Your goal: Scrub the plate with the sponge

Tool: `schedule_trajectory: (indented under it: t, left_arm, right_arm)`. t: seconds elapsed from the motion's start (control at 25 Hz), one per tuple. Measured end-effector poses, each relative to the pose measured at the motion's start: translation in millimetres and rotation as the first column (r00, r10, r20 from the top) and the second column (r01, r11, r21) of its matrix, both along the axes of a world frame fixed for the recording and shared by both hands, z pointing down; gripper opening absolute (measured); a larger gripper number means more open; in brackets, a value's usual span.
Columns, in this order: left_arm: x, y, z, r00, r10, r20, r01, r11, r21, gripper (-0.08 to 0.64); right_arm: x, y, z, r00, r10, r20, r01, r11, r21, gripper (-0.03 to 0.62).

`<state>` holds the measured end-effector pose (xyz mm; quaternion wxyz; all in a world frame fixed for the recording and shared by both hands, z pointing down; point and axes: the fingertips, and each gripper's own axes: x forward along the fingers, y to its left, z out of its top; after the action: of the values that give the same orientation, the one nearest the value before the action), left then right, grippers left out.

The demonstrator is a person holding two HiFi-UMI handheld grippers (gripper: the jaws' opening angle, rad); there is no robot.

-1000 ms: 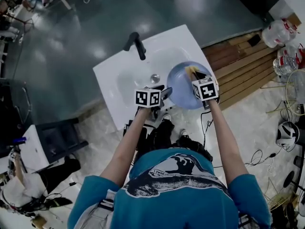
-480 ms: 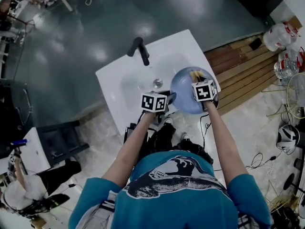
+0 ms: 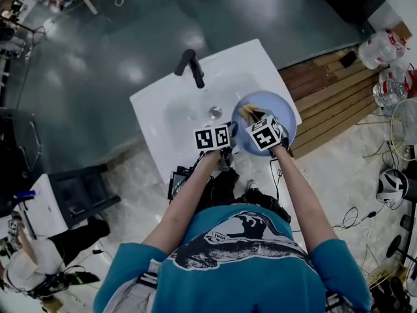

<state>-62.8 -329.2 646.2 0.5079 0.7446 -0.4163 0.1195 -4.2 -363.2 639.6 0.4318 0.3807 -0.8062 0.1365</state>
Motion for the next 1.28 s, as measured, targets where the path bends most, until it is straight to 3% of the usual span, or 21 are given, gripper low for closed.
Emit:
schedule_trajectory:
  t: [0.12,0.28,0.4,0.6,0.88,1.04,1.28]
  left_arm:
    - [-9,-4,4,0.993,-0.113,-0.012,0.113,0.993,-0.046,0.044]
    - [-14,-6,5,0.987,-0.14,0.081,0.141,0.99,-0.017,0.035]
    - [-17,-8,5,0.979,-0.175,0.102,0.176,0.984,-0.007,0.035]
    - [-18,-9,2,0.975,-0.196,0.106,0.195,0.981,0.02,0.038]
    - [-15,-13,-2,0.975,-0.183,0.128,0.178,0.983,0.051,0.04]
    - [-17,-11,-4,0.974,-0.174,0.148,0.166,0.984,0.066,0.037]
    - [-18,-8,-5,0.971,-0.144,0.189,0.13,0.988,0.085,0.029]
  right_arm:
    - [-6,12,2,0.999,-0.033,0.009,0.033,0.999,-0.011,0.029]
    - [-14,27,1,0.996,-0.092,0.02,0.092,0.995,-0.03,0.029]
    - [-21,42,0,0.99,-0.139,0.026,0.14,0.989,-0.045,0.029]
    - [-22,68,-1,0.98,-0.195,0.032,0.197,0.978,-0.07,0.029]
    - [-15,119,2,0.94,-0.341,-0.011,0.336,0.932,-0.138,0.029]
    - [3,135,2,0.94,-0.337,-0.046,0.321,0.925,-0.203,0.029]
    - [39,125,3,0.969,-0.242,-0.049,0.224,0.945,-0.24,0.029]
